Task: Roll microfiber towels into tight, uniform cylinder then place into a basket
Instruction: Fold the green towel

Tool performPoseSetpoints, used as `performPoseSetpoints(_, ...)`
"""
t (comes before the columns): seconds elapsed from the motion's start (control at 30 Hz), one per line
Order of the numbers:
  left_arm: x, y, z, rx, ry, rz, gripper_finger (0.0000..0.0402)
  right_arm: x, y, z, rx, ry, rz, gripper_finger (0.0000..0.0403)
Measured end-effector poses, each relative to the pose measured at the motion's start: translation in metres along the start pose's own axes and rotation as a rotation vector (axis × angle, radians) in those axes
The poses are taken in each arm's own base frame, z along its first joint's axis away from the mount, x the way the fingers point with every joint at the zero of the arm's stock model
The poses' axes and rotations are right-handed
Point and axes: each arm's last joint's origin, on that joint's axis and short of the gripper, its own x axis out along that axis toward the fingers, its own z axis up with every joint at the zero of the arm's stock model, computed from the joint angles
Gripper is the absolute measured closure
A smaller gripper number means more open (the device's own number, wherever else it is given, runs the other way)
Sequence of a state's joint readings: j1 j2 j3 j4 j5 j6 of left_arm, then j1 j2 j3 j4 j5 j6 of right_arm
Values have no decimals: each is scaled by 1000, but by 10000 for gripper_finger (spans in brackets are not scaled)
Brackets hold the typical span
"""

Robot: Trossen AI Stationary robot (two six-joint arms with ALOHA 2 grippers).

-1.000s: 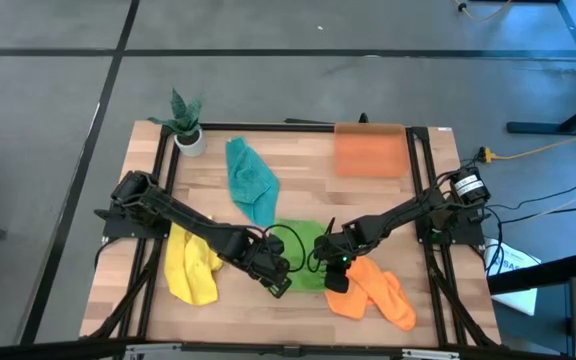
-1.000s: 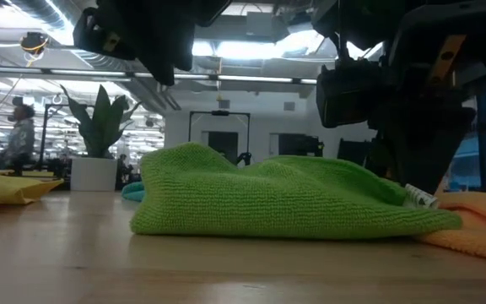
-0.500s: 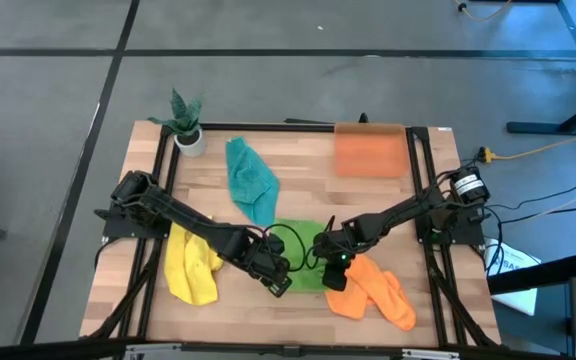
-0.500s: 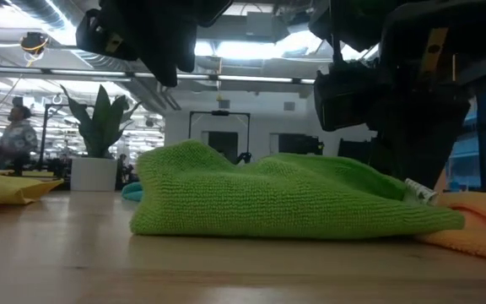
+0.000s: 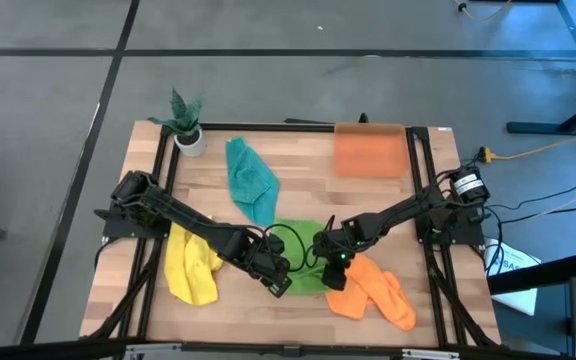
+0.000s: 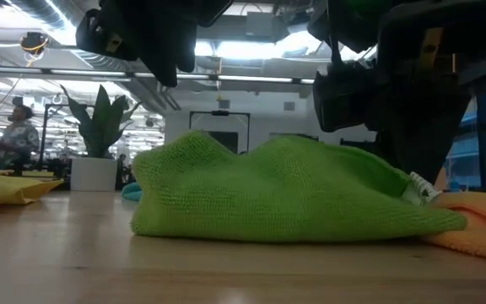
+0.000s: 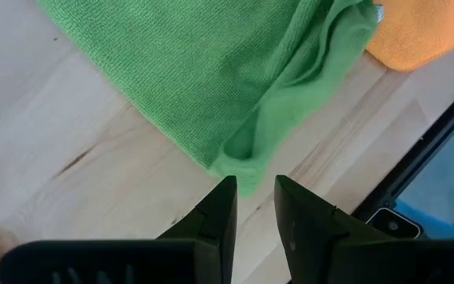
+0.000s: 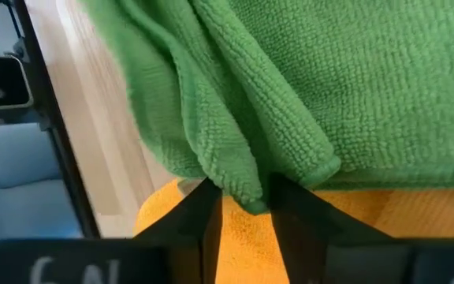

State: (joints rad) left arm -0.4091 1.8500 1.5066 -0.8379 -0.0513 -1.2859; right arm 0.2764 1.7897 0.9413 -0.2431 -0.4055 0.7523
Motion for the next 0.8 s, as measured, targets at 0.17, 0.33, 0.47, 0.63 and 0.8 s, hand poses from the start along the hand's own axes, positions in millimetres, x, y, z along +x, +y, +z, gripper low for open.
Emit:
performPoseSetpoints(0.17,0,-1,0,6,-2,-5,324,-6,-8,8,90,20,43,284)
performPoseSetpoints(0.33,0,-7,0,108,-59,-55,324,-9,-15,14,141,1,39,283)
performPoseSetpoints(0.47,3,-13,-6,322,-116,-58,324,-11,-18,16,150,-23,19,283)
performPoseSetpoints(0.63,7,-14,-12,410,-107,-51,324,-11,-18,17,149,-25,17,283)
performPoseSetpoints(0.8,6,-16,-15,412,-111,-57,324,-22,-12,16,140,-44,34,283)
